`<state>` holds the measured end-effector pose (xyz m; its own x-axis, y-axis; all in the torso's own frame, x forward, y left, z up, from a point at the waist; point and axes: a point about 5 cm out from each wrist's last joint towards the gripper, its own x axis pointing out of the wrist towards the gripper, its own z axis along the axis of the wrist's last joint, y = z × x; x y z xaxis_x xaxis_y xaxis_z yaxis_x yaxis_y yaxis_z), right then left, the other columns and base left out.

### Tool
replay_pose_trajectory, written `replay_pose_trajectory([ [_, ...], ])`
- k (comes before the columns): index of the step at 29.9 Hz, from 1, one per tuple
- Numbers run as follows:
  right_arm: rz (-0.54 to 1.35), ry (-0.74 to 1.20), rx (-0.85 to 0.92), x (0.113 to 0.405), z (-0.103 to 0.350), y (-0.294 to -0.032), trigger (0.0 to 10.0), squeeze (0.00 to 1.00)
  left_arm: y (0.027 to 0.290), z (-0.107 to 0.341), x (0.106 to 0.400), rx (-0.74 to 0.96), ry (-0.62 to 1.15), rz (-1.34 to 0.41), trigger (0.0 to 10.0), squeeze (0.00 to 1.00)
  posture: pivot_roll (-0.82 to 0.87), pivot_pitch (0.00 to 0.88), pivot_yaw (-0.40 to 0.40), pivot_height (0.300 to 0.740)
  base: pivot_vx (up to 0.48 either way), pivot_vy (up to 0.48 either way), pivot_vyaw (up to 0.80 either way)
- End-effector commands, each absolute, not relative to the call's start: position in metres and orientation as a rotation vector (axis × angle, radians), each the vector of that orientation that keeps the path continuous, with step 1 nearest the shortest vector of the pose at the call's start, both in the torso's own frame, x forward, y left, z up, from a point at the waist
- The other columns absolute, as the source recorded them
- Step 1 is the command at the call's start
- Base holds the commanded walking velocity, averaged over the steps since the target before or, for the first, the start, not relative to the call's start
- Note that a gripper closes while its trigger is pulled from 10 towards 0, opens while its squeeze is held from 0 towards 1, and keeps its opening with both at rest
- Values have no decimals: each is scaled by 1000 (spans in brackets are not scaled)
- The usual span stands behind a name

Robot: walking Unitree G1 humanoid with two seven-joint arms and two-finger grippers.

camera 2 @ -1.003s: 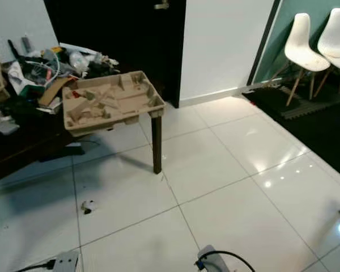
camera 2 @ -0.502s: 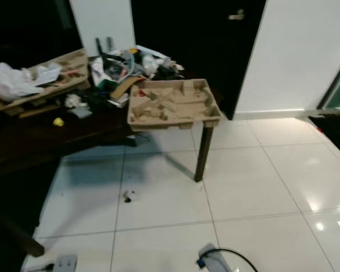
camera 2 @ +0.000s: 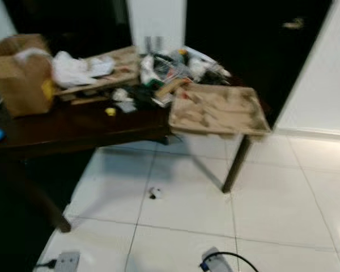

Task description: Picking trash to rubbish bin

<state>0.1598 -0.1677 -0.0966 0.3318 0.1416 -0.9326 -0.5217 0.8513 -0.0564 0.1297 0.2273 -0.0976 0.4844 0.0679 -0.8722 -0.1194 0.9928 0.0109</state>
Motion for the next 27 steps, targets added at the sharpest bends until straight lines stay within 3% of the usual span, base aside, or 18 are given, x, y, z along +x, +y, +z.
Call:
replay_pose_trajectory([
  [1, 437, 1198, -373, 151, -100, -173, 10000, 0, 225, -102, 118, -61, 1095, 116, 10000, 0, 160, 55, -36, 740, 0, 0, 794],
  [27, 436, 1209, -351, 142, -103, -175, 10000, 0, 225, -102, 119, -59, 1096, 122, 10000, 0, 159, 63, -34, 740, 0, 0, 794],
])
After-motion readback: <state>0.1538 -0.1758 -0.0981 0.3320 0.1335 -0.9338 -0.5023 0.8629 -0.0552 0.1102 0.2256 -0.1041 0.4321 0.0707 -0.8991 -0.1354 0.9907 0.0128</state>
